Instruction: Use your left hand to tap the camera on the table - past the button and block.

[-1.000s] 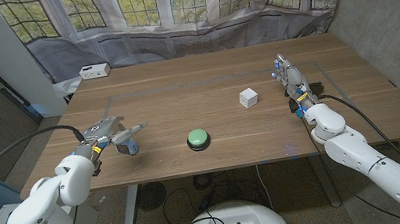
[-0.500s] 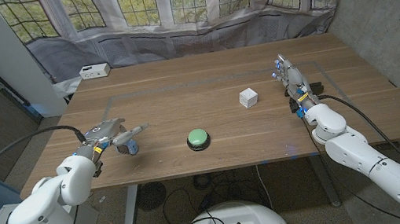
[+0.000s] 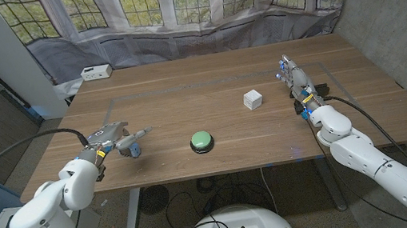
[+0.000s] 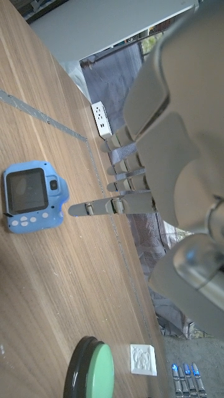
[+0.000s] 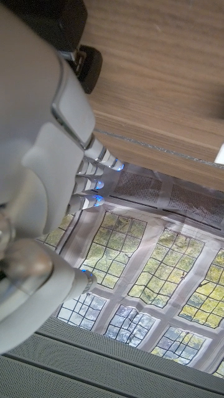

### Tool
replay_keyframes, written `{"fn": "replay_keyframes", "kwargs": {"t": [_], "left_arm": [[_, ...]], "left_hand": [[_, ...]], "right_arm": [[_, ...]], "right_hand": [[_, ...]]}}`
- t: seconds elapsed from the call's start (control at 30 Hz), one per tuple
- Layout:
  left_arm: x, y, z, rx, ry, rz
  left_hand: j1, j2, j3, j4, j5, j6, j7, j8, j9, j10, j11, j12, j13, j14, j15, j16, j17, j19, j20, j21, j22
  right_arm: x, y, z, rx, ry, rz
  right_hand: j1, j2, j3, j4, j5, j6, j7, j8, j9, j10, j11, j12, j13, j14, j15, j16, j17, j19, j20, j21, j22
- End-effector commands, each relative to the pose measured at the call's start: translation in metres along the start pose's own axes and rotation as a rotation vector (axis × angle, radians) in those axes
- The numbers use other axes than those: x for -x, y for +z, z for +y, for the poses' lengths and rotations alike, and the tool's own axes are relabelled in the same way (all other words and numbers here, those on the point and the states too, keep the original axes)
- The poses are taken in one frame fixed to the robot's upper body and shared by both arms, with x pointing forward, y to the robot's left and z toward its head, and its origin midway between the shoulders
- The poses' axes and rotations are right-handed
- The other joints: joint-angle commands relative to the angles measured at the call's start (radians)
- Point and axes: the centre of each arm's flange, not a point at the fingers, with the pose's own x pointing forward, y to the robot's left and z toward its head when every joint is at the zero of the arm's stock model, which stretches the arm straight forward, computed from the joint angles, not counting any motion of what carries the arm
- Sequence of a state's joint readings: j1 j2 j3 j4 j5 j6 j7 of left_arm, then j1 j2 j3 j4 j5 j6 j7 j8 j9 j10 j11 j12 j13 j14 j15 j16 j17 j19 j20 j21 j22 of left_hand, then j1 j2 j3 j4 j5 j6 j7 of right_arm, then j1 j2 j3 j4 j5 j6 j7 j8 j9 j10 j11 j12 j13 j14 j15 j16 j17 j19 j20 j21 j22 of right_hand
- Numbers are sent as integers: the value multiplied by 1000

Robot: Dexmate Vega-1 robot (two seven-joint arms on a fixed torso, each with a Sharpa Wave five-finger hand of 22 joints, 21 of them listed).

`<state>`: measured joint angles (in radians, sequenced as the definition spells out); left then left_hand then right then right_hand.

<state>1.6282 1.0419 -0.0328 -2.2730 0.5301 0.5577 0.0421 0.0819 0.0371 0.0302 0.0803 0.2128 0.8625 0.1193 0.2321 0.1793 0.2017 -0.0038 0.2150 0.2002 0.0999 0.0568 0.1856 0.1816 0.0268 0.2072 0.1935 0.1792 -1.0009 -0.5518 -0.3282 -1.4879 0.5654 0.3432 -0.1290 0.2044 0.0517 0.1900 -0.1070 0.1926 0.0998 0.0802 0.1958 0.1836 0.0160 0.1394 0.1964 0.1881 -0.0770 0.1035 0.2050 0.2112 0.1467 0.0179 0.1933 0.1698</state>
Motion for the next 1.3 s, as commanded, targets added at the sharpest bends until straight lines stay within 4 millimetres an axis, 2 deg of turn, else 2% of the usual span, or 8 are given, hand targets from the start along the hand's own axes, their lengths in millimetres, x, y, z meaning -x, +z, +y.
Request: {"fn": "replay_keyframes", "kwargs": {"t": [0.03, 1.3], "left_arm": [[-4, 1, -1, -1, -2, -5], [-4, 1, -3, -7, -9, 6]], "left_hand": [[15, 3, -1, -6, 6, 2, -5, -5, 2, -6, -1, 0, 1, 5, 5, 6, 2, -6, 3, 4, 5], [38, 18, 9, -15, 7, 29, -16, -9, 3, -5, -3, 2, 1, 18, 5, 9, 2, -7, 3, 5, 5]], "right_arm": [[1, -1, 0, -1, -7, 6], [2, -3, -1, -8, -12, 6]], "right_hand": [[-5, 7, 2, -6, -4, 4, -5, -2, 4, 2, 0, 2, 2, 3, 0, 1, 3, 3, 9, 1, 4], [-6, 7, 1, -7, -4, 4, -7, -2, 4, 4, 1, 2, 2, 4, 1, 1, 3, 1, 11, 1, 4]]}}
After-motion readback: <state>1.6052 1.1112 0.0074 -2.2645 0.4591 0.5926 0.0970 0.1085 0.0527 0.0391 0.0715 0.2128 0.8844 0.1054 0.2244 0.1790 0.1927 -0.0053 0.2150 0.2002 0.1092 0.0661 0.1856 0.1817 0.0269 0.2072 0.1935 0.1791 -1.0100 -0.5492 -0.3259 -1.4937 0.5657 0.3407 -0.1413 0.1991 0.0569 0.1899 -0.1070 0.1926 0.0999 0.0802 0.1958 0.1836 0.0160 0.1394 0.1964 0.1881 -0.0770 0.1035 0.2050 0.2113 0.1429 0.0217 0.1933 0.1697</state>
